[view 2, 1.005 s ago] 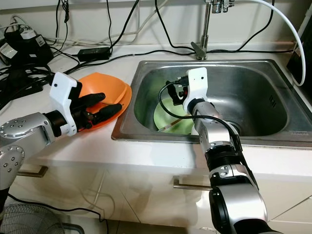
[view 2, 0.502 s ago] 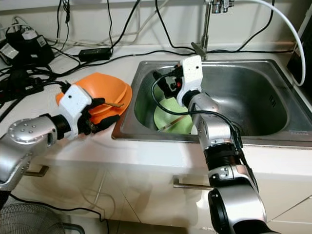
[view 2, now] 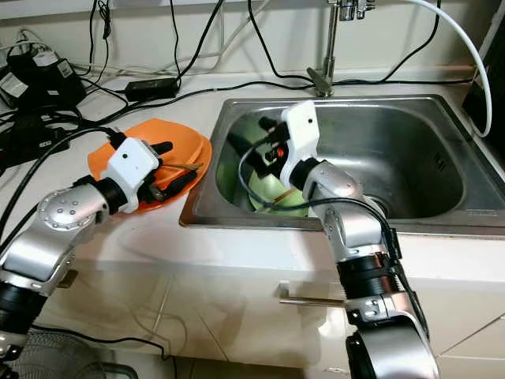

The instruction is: Kitchen organization

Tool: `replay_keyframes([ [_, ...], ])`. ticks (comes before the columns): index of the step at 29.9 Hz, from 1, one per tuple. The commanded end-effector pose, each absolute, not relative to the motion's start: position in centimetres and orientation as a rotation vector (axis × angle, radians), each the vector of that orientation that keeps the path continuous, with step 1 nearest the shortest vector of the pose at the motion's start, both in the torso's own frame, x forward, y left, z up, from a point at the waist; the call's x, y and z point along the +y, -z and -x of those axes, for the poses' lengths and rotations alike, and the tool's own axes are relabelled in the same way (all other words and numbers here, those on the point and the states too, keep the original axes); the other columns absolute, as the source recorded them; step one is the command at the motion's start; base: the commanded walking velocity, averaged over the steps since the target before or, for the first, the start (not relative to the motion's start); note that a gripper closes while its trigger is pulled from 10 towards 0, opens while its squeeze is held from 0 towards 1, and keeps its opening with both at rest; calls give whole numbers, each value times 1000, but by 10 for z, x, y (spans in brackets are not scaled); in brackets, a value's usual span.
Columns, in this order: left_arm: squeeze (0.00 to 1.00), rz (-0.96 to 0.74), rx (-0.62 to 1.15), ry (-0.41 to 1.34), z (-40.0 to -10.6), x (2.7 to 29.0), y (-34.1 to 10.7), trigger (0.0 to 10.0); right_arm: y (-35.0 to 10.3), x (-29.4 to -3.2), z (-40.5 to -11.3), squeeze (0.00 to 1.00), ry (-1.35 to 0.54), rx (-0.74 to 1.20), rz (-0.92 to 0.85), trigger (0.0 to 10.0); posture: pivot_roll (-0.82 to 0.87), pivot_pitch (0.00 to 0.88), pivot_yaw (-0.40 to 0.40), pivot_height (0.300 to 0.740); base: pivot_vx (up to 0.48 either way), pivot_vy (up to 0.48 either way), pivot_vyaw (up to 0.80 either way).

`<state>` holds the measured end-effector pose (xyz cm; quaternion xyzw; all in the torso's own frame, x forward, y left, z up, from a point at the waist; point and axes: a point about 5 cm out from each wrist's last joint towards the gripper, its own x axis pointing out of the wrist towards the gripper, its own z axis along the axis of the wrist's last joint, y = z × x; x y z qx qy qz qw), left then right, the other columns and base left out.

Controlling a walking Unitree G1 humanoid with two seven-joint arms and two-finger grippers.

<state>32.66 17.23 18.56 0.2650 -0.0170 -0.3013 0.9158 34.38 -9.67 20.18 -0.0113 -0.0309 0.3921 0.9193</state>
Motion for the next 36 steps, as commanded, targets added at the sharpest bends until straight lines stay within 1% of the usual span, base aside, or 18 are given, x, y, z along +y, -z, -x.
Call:
replay_keyframes([
  [1,0,-553,-56,641,-332,168,-188,10000,-205,-90,-335,0,-886,-66,52,10000,-30,0,131,740,0,0,0],
  [4,0,-557,-57,672,-335,164,-184,10000,-207,-91,-332,0,-897,-68,48,10000,-33,0,133,740,0,0,0],
  [5,0,-557,-58,681,-336,163,-183,9647,-208,-91,-332,0,-898,-68,47,10000,-34,0,133,740,0,0,0],
  [6,0,-557,-59,686,-337,163,-182,9647,-208,-91,-331,0,-898,-68,46,10000,-34,0,133,740,0,0,0],
  [7,0,-544,-62,688,-338,162,-182,4392,-208,-90,-330,0,-899,-67,44,10000,-35,0,136,740,0,0,0],
  [8,0,-544,-62,688,-338,162,-182,4392,-208,-90,-330,0,-899,-67,44,10000,-35,0,136,740,0,0,0],
  [9,0,-542,-66,693,-340,162,-181,0,-208,-90,-329,0,-901,-66,42,10000,-36,0,137,740,0,0,0],
  [16,0,-528,-81,723,-340,156,-178,0,-209,-91,-326,0,-900,-66,34,10000,-38,0,139,740,0,0,0],
  [36,0,-541,-107,721,-341,163,-183,0,-207,-90,-326,0,-888,-53,24,10000,-34,0,136,740,0,0,0],
])
